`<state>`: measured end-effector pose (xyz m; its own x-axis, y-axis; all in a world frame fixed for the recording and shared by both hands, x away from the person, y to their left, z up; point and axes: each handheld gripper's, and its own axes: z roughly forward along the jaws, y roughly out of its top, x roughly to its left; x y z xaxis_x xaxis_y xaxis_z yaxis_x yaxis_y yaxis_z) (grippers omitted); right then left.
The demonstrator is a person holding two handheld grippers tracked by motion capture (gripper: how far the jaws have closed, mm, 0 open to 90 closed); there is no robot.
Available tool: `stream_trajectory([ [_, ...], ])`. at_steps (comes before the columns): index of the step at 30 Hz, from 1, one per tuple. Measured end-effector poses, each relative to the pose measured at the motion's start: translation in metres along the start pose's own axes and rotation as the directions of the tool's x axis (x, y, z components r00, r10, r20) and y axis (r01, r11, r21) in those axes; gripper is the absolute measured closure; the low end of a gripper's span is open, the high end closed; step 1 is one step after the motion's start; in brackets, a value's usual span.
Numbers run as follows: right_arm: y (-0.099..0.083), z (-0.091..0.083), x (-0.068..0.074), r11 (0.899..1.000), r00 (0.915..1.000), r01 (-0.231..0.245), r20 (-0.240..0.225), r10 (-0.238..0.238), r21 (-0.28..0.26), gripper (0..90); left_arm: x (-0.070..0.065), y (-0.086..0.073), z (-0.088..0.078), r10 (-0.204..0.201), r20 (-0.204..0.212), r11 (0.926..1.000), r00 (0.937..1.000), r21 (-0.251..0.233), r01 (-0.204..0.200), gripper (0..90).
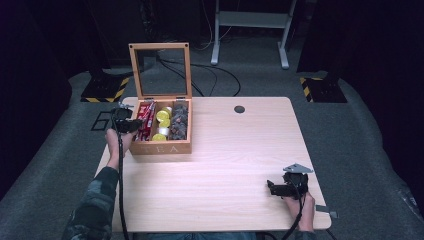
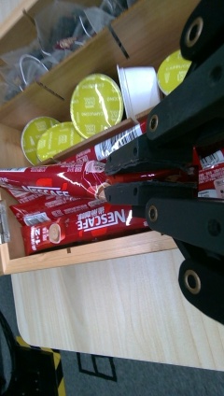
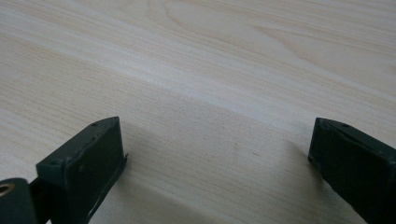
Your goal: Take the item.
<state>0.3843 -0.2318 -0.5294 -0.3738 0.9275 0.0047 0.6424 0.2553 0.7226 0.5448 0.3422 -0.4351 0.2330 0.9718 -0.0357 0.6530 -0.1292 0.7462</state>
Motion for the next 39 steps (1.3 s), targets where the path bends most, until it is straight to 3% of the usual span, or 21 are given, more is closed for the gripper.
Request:
stream_trajectory([
  [12, 0.000, 0.000, 0.000, 1.000, 1.0000, 0.003, 0.000, -0.003, -0.001, 2.5, -0.009, 0.003, -0.016, 0.040, 0.042, 0.9977, 0.9983, -0.056, -0.038, 83.5],
  [24, 0.000, 0.000, 0.000, 1.000, 1.0000, 0.003, 0.000, -0.003, -0.002, 2.6, -0.020, 0.006, -0.025, 0.067, 0.056, 0.9950, 0.9962, -0.078, -0.062, 83.5],
  [39, 0.000, 0.000, 0.000, 1.000, 1.0000, 0.003, 0.000, -0.003, -0.002, 2.7, -0.042, 0.010, -0.034, 0.127, 0.097, 0.9872, 0.9872, -0.109, -0.116, 83.7],
])
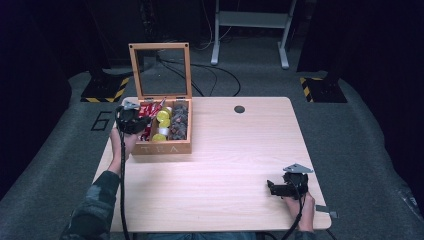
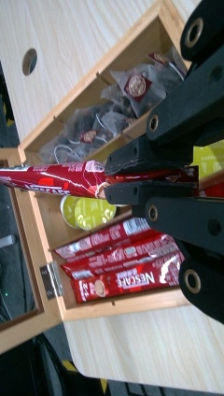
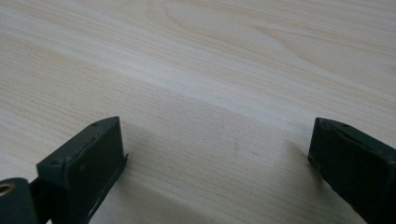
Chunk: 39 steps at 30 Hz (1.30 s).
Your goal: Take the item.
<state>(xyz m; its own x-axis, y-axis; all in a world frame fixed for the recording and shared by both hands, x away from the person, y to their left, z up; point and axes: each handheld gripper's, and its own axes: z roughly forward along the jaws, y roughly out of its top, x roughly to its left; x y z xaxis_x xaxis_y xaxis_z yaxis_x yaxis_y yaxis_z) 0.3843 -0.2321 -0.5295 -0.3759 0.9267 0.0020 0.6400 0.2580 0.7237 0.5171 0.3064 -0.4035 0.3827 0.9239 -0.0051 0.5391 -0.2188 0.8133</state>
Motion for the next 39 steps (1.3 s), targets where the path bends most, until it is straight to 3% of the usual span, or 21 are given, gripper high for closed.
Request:
stream_trajectory([
  [10, 0.000, 0.000, 0.000, 1.000, 1.0000, 0.000, 0.000, 0.000, 0.000, 2.6, -0.020, 0.008, -0.004, 0.043, 0.034, 0.9988, 0.9985, -0.025, -0.042, 83.7],
  [22, 0.000, 0.000, 0.000, 1.000, 1.0000, 0.000, 0.000, 0.000, 0.000, 2.7, -0.044, 0.016, -0.001, 0.107, 0.074, 0.9941, 0.9916, -0.028, -0.105, 83.7],
  [39, 0.000, 0.000, 0.000, 1.000, 1.0000, 0.000, -0.001, 0.000, 0.000, 2.8, -0.070, 0.020, 0.011, 0.127, 0.129, 0.9917, 0.9835, -0.033, -0.124, 83.7],
])
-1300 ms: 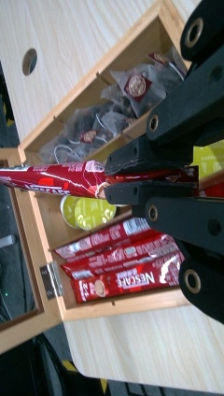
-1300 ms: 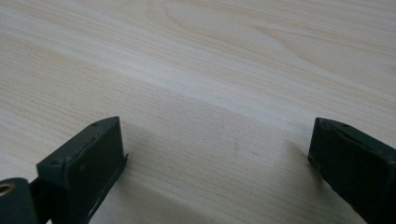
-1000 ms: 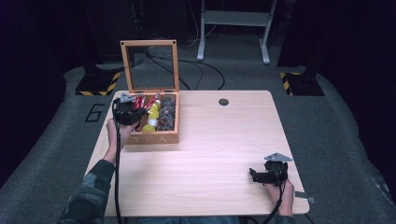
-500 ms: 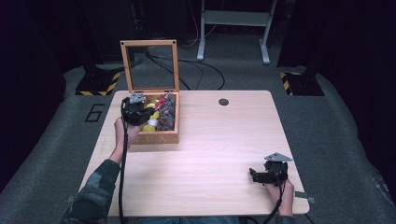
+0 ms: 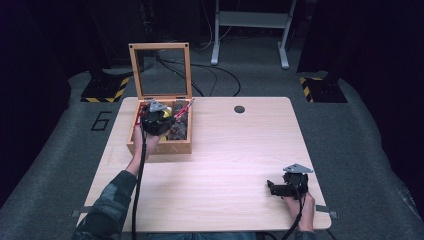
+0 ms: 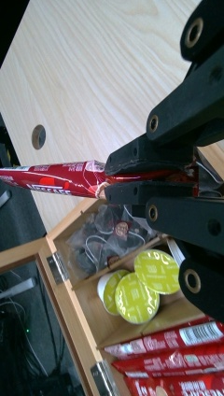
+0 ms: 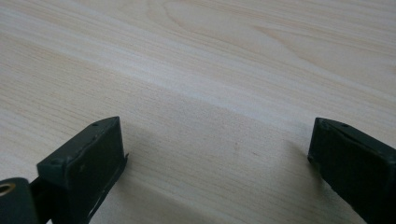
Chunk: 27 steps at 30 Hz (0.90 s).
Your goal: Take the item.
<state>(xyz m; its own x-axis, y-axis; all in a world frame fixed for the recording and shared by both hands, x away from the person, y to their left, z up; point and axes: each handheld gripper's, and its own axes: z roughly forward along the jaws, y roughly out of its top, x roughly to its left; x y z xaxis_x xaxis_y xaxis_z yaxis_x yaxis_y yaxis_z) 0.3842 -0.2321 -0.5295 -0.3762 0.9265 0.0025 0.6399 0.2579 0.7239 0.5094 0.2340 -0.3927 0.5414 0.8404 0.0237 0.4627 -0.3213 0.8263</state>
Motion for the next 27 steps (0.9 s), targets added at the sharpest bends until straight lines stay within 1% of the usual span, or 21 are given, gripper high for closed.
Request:
stream_trajectory([
  [4, 0.000, 0.000, 0.000, 1.000, 1.0000, 0.004, -0.002, -0.004, 0.001, 2.9, -0.006, 0.001, 0.004, 0.004, 0.009, 1.0000, 1.0000, -0.008, -0.004, 83.7],
  [6, 0.000, 0.000, 0.000, 1.000, 1.0000, 0.004, -0.002, -0.004, 0.001, 3.0, -0.010, 0.002, 0.006, 0.012, 0.022, 0.9999, 0.9997, -0.004, -0.012, 83.7],
  [8, 0.000, 0.000, 0.000, 1.000, 1.0000, 0.004, -0.002, -0.004, 0.001, 2.9, -0.012, 0.003, 0.007, 0.011, 0.023, 0.9999, 0.9997, -0.007, -0.011, 83.7],
  [10, 0.000, 0.000, 0.000, 1.000, 1.0000, 0.004, -0.002, -0.004, 0.001, 3.0, -0.016, 0.004, 0.009, 0.021, 0.034, 0.9998, 0.9992, -0.001, -0.021, 83.7],
  [13, 0.000, 0.000, 0.000, 1.000, 1.0000, 0.005, -0.002, -0.005, 0.001, 3.0, -0.020, 0.005, 0.011, 0.022, 0.037, 0.9997, 0.9991, -0.006, -0.022, 83.7],
  [15, 0.000, 0.000, 0.000, 1.000, 1.0000, 0.005, -0.002, -0.005, 0.000, 3.1, -0.024, 0.005, 0.014, 0.023, 0.051, 0.9997, 0.9984, -0.005, -0.023, 83.7],
  [17, 0.000, 0.000, 0.000, 1.000, 1.0000, 0.005, -0.002, -0.005, 0.000, 3.1, -0.026, 0.006, 0.014, 0.026, 0.051, 0.9997, 0.9984, -0.003, -0.026, 83.7],
  [20, 0.000, 0.000, 0.000, 1.000, 1.0000, 0.005, -0.002, -0.005, 0.000, 3.1, -0.032, 0.007, 0.018, 0.031, 0.066, 0.9995, 0.9973, -0.008, -0.030, 83.7],
  [21, 0.000, 0.000, 0.000, 1.000, 1.0000, 0.004, -0.002, -0.004, 0.000, 3.1, -0.033, 0.008, 0.018, 0.034, 0.071, 0.9994, 0.9969, -0.001, -0.034, 83.7],
  [23, 0.000, 0.000, 0.000, 1.000, 1.0000, 0.005, -0.002, -0.005, 0.000, 3.1, -0.035, 0.008, 0.019, 0.037, 0.072, 0.9993, 0.9967, -0.007, -0.036, 83.7],
  [24, 0.000, 0.000, 0.000, 1.000, 1.0000, 0.005, -0.002, -0.005, 0.000, 3.1, -0.039, 0.008, 0.021, 0.035, 0.077, 0.9994, 0.9964, -0.006, -0.035, 83.7],
  [26, 0.000, 0.000, 0.000, 1.000, 1.0000, 0.005, -0.002, -0.005, 0.000, 3.1, -0.041, 0.008, 0.022, 0.036, 0.084, 0.9993, 0.9958, -0.006, -0.036, 83.7],
  [27, 0.000, 0.000, 0.000, 1.000, 1.0000, 0.005, -0.002, -0.005, 0.000, 3.1, -0.044, 0.009, 0.024, 0.040, 0.090, 0.9992, 0.9952, -0.005, -0.040, 83.7],
])
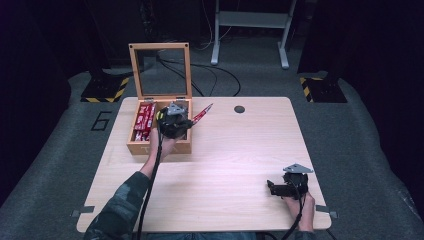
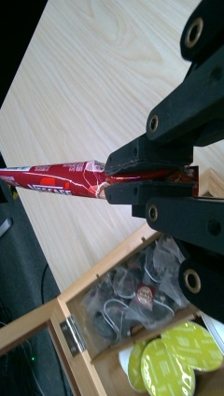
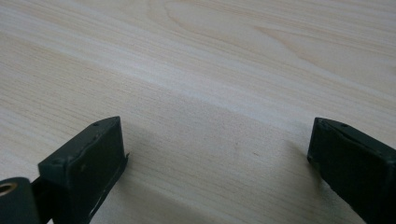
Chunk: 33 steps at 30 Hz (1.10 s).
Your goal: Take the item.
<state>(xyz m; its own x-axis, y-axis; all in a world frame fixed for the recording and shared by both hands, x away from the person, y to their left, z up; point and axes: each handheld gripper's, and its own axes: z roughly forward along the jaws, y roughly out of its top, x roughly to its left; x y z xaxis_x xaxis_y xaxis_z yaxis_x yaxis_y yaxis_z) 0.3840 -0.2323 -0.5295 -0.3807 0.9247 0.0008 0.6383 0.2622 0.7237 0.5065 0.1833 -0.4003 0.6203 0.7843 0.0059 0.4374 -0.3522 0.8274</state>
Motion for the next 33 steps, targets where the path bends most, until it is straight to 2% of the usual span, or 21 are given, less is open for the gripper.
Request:
stream_trajectory([
  [19, 0.000, 0.000, 0.000, 1.000, 1.0000, 0.001, -0.001, -0.001, 0.000, 3.2, -0.029, 0.003, 0.021, 0.027, 0.063, 0.9995, 0.9977, 0.017, -0.028, 83.7],
  [26, 0.000, 0.000, 0.000, 1.000, 1.0000, 0.002, -0.001, -0.002, -0.001, 3.3, -0.040, 0.001, 0.034, 0.016, 0.083, 0.9996, 0.9965, 0.020, -0.018, 83.7],
  [33, 0.000, 0.000, 0.000, 1.000, 1.0000, 0.001, -0.001, -0.001, -0.001, 3.3, -0.048, -0.002, 0.043, 0.023, 0.096, 0.9989, 0.9951, 0.038, -0.027, 83.7],
])
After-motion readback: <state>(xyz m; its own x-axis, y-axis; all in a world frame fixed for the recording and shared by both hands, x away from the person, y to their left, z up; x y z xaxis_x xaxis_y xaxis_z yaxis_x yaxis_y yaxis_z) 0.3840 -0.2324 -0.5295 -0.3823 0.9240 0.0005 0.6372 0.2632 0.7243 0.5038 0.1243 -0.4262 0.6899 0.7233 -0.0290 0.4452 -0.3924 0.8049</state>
